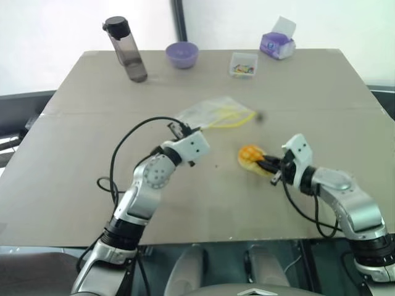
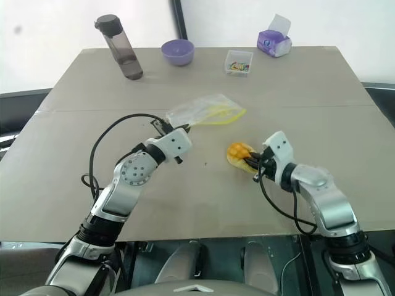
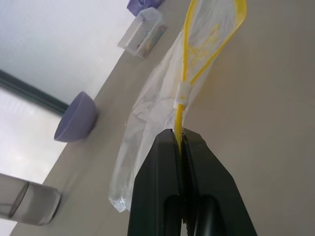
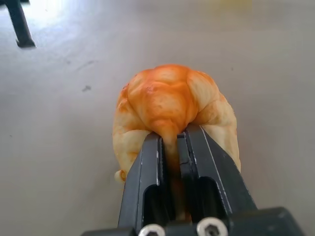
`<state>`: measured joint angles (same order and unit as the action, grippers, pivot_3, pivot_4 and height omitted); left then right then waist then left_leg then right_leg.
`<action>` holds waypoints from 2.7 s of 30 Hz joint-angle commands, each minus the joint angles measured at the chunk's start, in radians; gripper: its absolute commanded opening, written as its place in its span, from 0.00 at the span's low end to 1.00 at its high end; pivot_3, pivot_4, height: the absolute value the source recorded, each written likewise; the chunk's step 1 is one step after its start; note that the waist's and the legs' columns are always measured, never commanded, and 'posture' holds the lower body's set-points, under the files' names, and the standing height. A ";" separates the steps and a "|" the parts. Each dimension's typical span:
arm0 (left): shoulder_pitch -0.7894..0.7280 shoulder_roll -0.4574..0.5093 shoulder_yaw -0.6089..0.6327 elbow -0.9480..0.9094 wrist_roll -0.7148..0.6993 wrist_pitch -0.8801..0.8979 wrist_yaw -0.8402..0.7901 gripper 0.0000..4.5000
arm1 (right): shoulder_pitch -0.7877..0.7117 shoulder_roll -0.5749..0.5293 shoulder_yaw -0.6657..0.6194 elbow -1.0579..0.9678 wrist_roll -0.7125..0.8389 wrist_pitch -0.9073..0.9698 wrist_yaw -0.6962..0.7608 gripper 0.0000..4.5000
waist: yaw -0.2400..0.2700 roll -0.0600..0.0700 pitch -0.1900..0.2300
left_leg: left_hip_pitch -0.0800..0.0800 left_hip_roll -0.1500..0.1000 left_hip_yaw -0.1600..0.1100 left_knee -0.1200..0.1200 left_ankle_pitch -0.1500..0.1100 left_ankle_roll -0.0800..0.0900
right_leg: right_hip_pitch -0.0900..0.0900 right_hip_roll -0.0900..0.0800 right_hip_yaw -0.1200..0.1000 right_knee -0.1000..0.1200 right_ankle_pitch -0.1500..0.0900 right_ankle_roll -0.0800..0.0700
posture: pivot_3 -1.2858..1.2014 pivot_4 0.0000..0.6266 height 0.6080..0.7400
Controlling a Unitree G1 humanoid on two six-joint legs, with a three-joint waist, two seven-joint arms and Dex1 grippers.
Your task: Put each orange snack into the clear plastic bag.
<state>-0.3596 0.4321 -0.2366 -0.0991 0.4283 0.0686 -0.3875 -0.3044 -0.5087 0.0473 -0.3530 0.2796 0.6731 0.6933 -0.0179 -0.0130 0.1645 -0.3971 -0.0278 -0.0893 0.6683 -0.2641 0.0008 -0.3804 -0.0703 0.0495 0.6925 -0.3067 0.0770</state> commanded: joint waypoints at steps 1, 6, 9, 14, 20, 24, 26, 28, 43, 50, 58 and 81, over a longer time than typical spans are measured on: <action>-0.003 0.004 -0.008 -0.028 -0.007 -0.040 -0.008 0.00 | -0.050 -0.018 -0.034 -0.028 0.028 0.013 0.001 0.00 | 0.002 0.000 0.000 | 0.000 0.000 0.000 0.000 0.000 0.000 | 0.000 0.000 0.000 0.000 0.000 0.000 | 0.52 0.24 1.00; -0.004 0.001 -0.010 -0.031 -0.007 -0.055 -0.012 0.00 | -0.083 -0.023 -0.029 -0.009 0.037 0.014 -0.003 0.00 | 0.003 0.000 0.000 | 0.000 0.000 0.000 0.000 0.000 0.000 | 0.000 0.000 0.000 0.000 0.000 0.000 | 0.52 0.24 1.00; -0.004 -0.008 -0.011 -0.043 -0.027 -0.077 -0.019 0.00 | -0.100 -0.014 -0.014 0.019 0.027 0.008 -0.012 0.00 | 0.003 0.000 0.000 | -0.001 0.000 0.000 0.000 0.000 0.000 | 0.000 0.000 0.000 -0.001 0.000 0.000 | 0.52 0.24 1.00; -0.007 -0.020 -0.033 -0.059 -0.064 -0.130 -0.056 0.00 | -0.146 0.020 -0.014 0.095 0.027 0.003 -0.031 0.00 | 0.002 0.000 0.000 | -0.001 0.000 0.000 0.000 0.000 0.000 | 0.000 0.000 0.000 0.000 0.000 0.000 | 0.52 0.24 1.00; -0.002 -0.014 -0.047 -0.064 -0.080 -0.175 -0.091 0.00 | -0.181 0.051 -0.016 0.142 0.042 0.024 -0.040 0.00 | 0.000 0.000 0.000 | -0.001 0.000 0.000 0.000 0.000 0.000 | 0.000 0.000 0.000 -0.001 0.000 0.000 | 0.52 0.24 1.00; 0.002 0.024 -0.047 -0.046 -0.065 -0.207 -0.115 0.00 | -0.188 0.024 -0.015 0.151 0.058 0.032 0.008 0.00 | 0.001 0.000 0.000 | -0.001 0.000 0.000 0.000 0.000 0.000 | -0.001 0.000 0.000 0.000 0.000 0.000 | 0.52 0.24 1.00; -0.003 0.036 -0.045 -0.031 -0.065 -0.215 -0.116 0.00 | -0.193 0.014 -0.029 0.152 0.086 0.048 0.029 0.00 | 0.002 0.000 0.000 | -0.001 0.000 0.000 0.000 0.000 0.000 | -0.001 0.000 0.000 -0.001 0.000 0.000 | 0.52 0.24 1.00; -0.012 0.053 -0.037 -0.010 -0.058 -0.226 -0.112 0.00 | -0.178 -0.024 -0.032 0.131 0.119 0.045 0.093 0.00 | 0.002 0.000 0.000 | -0.001 0.000 0.000 0.000 0.000 0.000 | -0.001 0.000 0.000 -0.001 0.000 0.000 | 0.52 0.24 1.00; -0.025 0.045 -0.047 0.013 -0.131 -0.318 -0.161 0.00 | -0.208 0.009 -0.001 0.225 0.067 0.029 0.002 0.00 | 0.002 0.000 0.000 | -0.001 0.000 0.000 0.000 0.000 0.000 | -0.001 0.000 0.000 -0.001 0.000 0.000 | 0.52 0.24 1.00; -0.010 0.034 -0.058 0.014 -0.137 -0.333 -0.179 0.00 | -0.231 0.054 -0.027 0.207 0.108 0.020 -0.003 0.00 | -0.001 0.001 0.000 | -0.001 0.000 0.000 -0.001 0.000 0.000 | -0.001 0.000 0.000 -0.001 0.000 0.000 | 0.52 0.24 1.00; -0.007 0.016 -0.061 0.017 -0.146 -0.330 -0.185 0.00 | -0.246 0.102 -0.022 0.173 0.146 0.059 -0.012 0.00 | -0.001 0.001 0.001 | -0.002 0.000 0.000 -0.001 0.000 0.000 | -0.001 0.000 0.000 -0.001 0.000 0.000 | 0.52 0.24 1.00; -0.012 -0.039 -0.016 0.041 -0.171 -0.224 -0.135 0.00 | -0.206 0.112 0.026 0.187 0.052 0.032 -0.076 1.00 | -0.020 0.002 0.001 | -0.002 -0.001 0.000 -0.001 0.000 0.000 | -0.002 0.000 0.000 -0.001 0.000 0.000 | 0.52 0.24 1.00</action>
<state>-0.3592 0.3987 -0.2810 -0.0543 0.2619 -0.1584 -0.5449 -0.5111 -0.3893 0.0999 -0.1101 0.3150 0.7061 0.6096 -0.0375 -0.0114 0.1655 -0.3990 -0.0284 -0.0896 0.6675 -0.2641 0.0009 -0.3821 -0.0704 0.0493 0.6916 -0.3068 0.0770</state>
